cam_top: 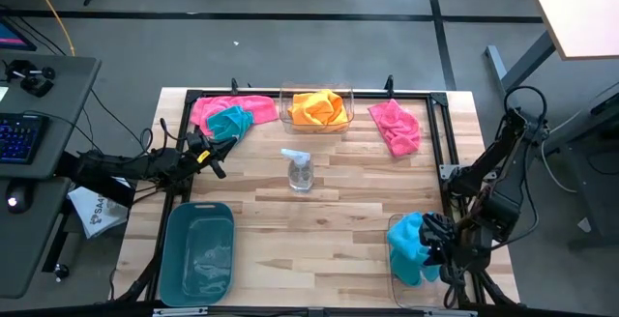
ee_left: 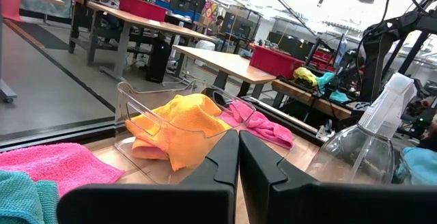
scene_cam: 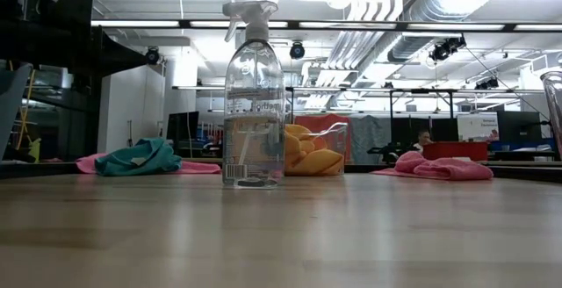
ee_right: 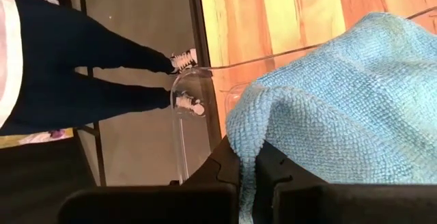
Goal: Sort microfiber towel by color & place in baskets
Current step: Put the bottom blue microfiber cloth into the bottom transparent bin, then put the blue microfiber cloth into the bottom transparent bin
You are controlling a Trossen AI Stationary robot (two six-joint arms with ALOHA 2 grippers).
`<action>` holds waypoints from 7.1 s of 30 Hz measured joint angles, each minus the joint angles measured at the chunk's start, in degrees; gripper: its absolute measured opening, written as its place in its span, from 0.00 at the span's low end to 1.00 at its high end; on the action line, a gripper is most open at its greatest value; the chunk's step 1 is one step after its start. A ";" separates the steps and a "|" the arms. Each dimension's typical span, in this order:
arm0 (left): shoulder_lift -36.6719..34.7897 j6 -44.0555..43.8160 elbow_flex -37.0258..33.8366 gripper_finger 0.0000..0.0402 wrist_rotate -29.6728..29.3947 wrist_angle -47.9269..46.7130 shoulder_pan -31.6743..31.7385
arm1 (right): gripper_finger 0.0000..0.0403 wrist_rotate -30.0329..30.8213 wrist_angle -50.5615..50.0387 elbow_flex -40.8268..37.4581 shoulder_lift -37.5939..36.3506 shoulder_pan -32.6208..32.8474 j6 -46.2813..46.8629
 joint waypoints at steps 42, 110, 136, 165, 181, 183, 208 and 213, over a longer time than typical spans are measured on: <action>0.02 0.01 0.01 0.00 0.01 0.01 0.00 | 0.00 -3.45 -0.22 0.09 14.39 -0.38 -6.09; 0.01 0.01 0.01 0.00 0.00 -0.01 -0.02 | 0.68 26.36 24.34 4.52 9.44 -49.30 -33.27; 30.02 -12.22 34.29 0.27 12.36 -25.63 23.48 | 0.68 0.15 46.56 4.52 10.13 -77.24 -40.68; 78.27 -14.05 46.18 0.42 21.78 -41.87 47.72 | 0.68 -9.69 33.51 4.48 10.11 -80.90 -43.62; 78.18 -11.45 46.15 0.03 21.80 -41.70 47.45 | 0.68 -9.47 33.51 4.48 10.11 -80.86 -44.55; 72.94 -11.42 46.18 0.03 21.92 -43.07 46.79 | 0.68 -9.43 33.51 4.48 10.11 -80.86 -45.13; 20.01 -34.04 67.47 0.00 57.75 -34.88 19.94 | 0.68 -9.46 33.51 4.48 10.09 -80.86 -48.12; 25.67 -43.25 67.41 0.00 70.56 -45.41 21.25 | 0.68 -9.46 33.51 4.48 10.09 -80.86 -48.12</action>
